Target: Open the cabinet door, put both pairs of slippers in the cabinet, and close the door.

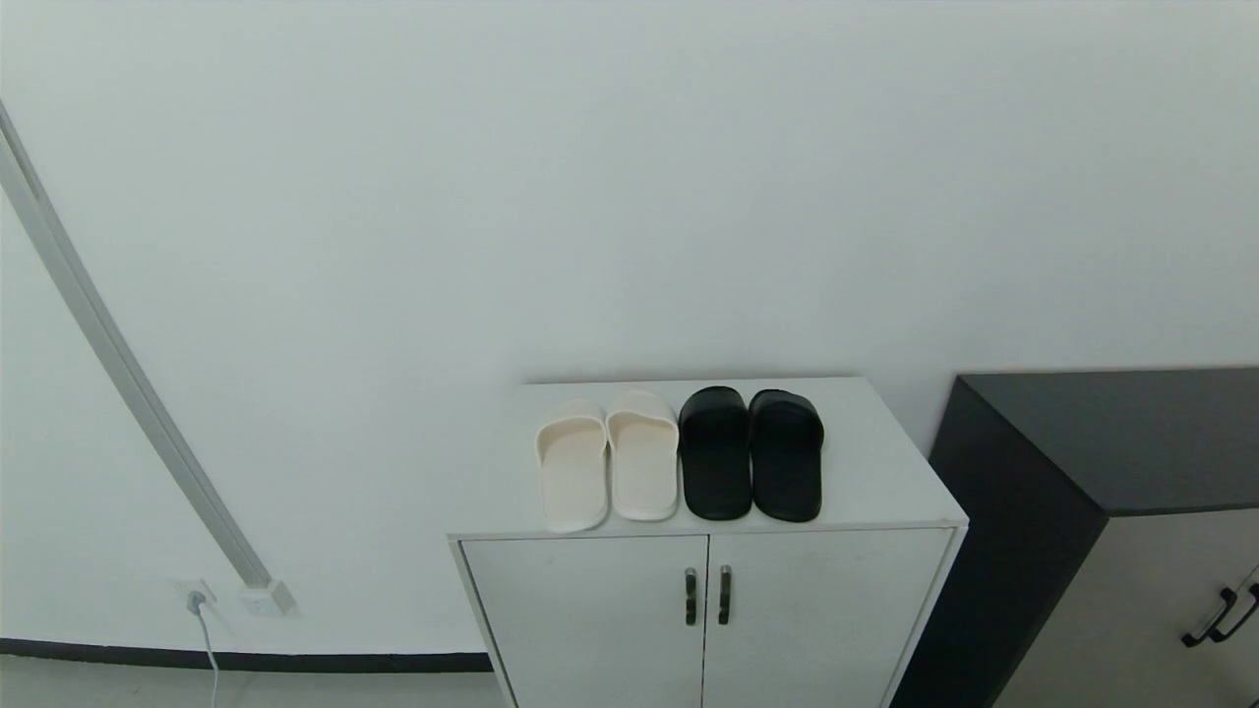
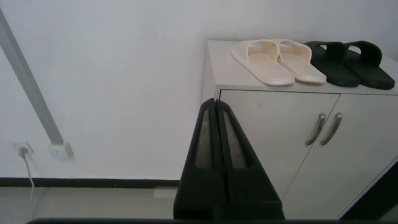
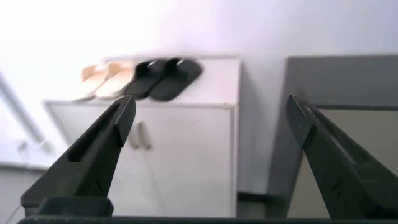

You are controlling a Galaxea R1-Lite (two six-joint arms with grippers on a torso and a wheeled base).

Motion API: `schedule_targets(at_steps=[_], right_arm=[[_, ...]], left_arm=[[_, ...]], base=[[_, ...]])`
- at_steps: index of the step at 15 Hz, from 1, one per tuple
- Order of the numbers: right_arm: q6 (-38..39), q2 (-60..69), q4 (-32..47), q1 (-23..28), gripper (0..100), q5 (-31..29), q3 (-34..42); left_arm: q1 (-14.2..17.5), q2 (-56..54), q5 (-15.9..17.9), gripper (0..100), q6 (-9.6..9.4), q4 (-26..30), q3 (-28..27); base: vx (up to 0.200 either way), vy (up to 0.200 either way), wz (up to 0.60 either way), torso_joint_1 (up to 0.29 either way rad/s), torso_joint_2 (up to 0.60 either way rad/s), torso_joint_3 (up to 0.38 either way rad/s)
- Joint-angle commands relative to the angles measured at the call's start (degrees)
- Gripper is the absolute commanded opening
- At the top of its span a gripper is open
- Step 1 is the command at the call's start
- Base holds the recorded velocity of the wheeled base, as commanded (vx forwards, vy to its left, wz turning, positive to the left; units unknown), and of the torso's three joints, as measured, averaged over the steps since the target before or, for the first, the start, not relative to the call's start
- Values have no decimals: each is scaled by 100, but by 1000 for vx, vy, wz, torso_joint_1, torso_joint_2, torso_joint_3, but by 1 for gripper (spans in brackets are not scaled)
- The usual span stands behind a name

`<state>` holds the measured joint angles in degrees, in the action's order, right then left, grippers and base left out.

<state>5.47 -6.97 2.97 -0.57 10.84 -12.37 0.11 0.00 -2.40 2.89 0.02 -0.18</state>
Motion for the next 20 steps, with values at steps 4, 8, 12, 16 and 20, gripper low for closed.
schedule_targets(at_steps=[4,8,12,16,20], right_arm=[[200,-3838,-1616,-523,100,990,-195],[674,-5745,-3101,-2052,100,-240,-441],[1246,-7090,-3690,-3880,100,-1831,-1206],[1518,-8311,-3716,-4214,100,-2552,-2076],[1650,-9718,-4209,-4205,100,-3299,-3122]], left_arm=[[-2,0,-6,0,19,6,9],[-2,0,3,0,19,6,9],[-2,9,3,0,19,6,9],[-2,0,3,0,19,6,9],[-2,9,3,0,19,6,9]], base=[[0,0,0,0,0,0],[0,0,0,0,0,0],[0,0,0,0,0,0],[0,0,0,0,0,0],[0,0,0,0,0,0]])
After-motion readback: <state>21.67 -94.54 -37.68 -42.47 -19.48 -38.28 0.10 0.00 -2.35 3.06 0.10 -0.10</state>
